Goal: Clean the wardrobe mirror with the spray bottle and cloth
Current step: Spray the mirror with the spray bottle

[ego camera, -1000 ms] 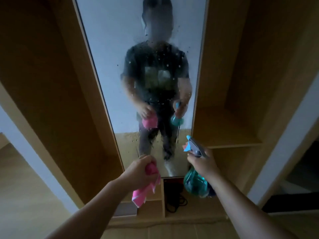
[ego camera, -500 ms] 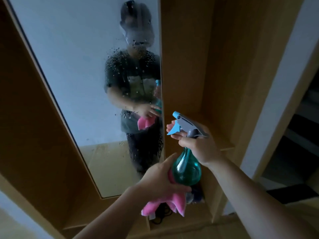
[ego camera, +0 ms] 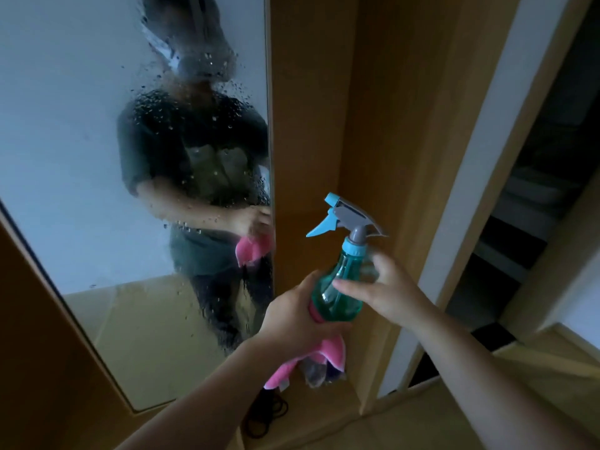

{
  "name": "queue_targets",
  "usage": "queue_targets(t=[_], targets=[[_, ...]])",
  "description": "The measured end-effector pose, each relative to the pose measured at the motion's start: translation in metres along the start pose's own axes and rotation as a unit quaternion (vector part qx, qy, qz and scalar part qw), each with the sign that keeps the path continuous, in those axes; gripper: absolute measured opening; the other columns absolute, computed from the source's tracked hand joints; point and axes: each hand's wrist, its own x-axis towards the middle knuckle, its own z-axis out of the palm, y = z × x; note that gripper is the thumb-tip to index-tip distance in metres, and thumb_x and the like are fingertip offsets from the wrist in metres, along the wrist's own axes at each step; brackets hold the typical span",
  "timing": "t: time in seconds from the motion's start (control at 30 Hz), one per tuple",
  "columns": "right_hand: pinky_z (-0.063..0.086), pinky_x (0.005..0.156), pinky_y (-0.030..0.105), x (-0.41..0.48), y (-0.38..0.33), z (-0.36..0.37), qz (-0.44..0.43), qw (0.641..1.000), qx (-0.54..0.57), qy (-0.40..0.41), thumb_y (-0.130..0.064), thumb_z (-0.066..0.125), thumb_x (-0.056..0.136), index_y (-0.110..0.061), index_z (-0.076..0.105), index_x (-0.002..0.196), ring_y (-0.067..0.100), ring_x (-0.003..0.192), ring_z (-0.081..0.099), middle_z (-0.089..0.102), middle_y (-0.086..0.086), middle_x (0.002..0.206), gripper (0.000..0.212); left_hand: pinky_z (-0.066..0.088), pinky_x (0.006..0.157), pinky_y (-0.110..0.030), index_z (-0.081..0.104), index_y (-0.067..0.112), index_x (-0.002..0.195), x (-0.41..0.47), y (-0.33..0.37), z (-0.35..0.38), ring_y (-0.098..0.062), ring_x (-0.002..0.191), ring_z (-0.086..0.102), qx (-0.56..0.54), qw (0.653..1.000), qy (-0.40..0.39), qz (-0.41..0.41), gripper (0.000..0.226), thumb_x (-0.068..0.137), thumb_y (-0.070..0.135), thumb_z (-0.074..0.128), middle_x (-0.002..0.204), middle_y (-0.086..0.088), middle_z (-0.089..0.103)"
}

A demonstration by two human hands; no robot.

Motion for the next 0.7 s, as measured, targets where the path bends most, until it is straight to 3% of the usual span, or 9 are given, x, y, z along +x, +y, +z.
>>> queue_targets(t=[0.1,0.2,0.27,0.33,0.43,0.53,0.6,0.7], targets=[[0.052,0.084,0.023,0.005,0.013,-0.002,0.036,0.998,-0.044,0.03,-0.048,0.078,0.073,-0.031,0.056,0.117,0.001,0.105,0.058,0.062,-0.015,0.11,0.053,0.04,0.048,-0.002,0.026,0.059,0.128,0.018,-0.001,0.012,0.02,0.074,0.056,-0.015,1.0,0.007,-0.011,0.084,0.056,0.074,0.066,0.083,0.039,0.056],[0.044,0.074,0.014,0.019,0.023,-0.007,0.031,0.996,-0.077,0.038,-0.049,0.08,0.071,-0.032,0.055,0.113,-0.006,0.098,0.055,0.061,-0.02,0.106,0.052,0.038,0.048,0.002,0.03,0.057,0.13,0.039,-0.003,0.03,0.024,0.073,0.055,-0.024,0.999,0.004,-0.028,0.084,0.058,0.067,0.071,0.086,0.033,0.061],[0.047,0.076,0.016,0.033,0.034,-0.013,0.02,0.995,-0.087,0.051,-0.047,0.08,0.071,-0.03,0.056,0.112,-0.005,0.096,0.056,0.062,-0.018,0.103,0.051,0.039,0.049,0.002,0.029,0.054,0.132,0.055,-0.006,0.042,0.025,0.077,0.052,-0.016,0.999,0.001,-0.034,0.085,0.058,0.066,0.071,0.088,0.032,0.059],[0.049,0.079,0.019,0.05,0.049,-0.021,0.019,0.996,-0.079,0.042,-0.046,0.081,0.071,-0.029,0.056,0.112,-0.003,0.098,0.057,0.063,-0.017,0.104,0.051,0.041,0.047,-0.003,0.026,0.053,0.132,0.071,-0.008,0.052,0.023,0.077,0.053,-0.018,0.999,-0.008,-0.05,0.089,0.056,0.067,0.07,0.089,0.033,0.056],[0.041,0.071,0.011,0.084,0.075,-0.039,0.019,0.998,-0.066,0.014,-0.047,0.082,0.069,-0.031,0.058,0.105,-0.007,0.096,0.055,0.062,-0.018,0.102,0.047,0.043,0.052,-0.007,0.026,0.054,0.131,0.094,-0.012,0.065,0.015,0.074,0.058,-0.026,0.996,-0.032,-0.079,0.088,0.055,0.069,0.069,0.087,0.031,0.059],[0.04,0.069,0.009,0.126,0.105,-0.059,0.011,0.999,-0.053,-0.005,-0.042,0.084,0.069,-0.033,0.059,0.099,-0.012,0.092,0.056,0.064,-0.019,0.099,0.04,0.046,0.054,-0.006,0.038,0.055,0.118,0.113,-0.02,0.077,0.018,0.079,0.057,-0.039,0.99,-0.064,-0.122,0.066,0.064,0.057,0.076,0.092,0.034,0.061],[0.041,0.064,0.006,0.156,0.128,-0.07,0.008,0.998,-0.056,-0.008,-0.036,0.085,0.07,-0.036,0.056,0.094,-0.017,0.084,0.055,0.063,-0.02,0.094,0.038,0.044,0.057,-0.001,0.045,0.059,0.1,0.124,-0.026,0.086,0.022,0.081,0.054,-0.044,0.985,-0.071,-0.154,0.046,0.07,0.047,0.078,0.087,0.026,0.063],[0.04,0.055,0.006,0.198,0.161,-0.08,0.017,0.997,-0.069,-0.035,-0.034,0.082,0.073,-0.039,0.051,0.093,-0.017,0.074,0.055,0.058,-0.025,0.089,0.038,0.048,0.058,-0.007,0.047,0.06,0.091,0.136,-0.03,0.097,0.012,0.08,0.059,-0.044,0.978,-0.068,-0.192,0.039,0.076,0.039,0.076,0.089,0.021,0.061]])
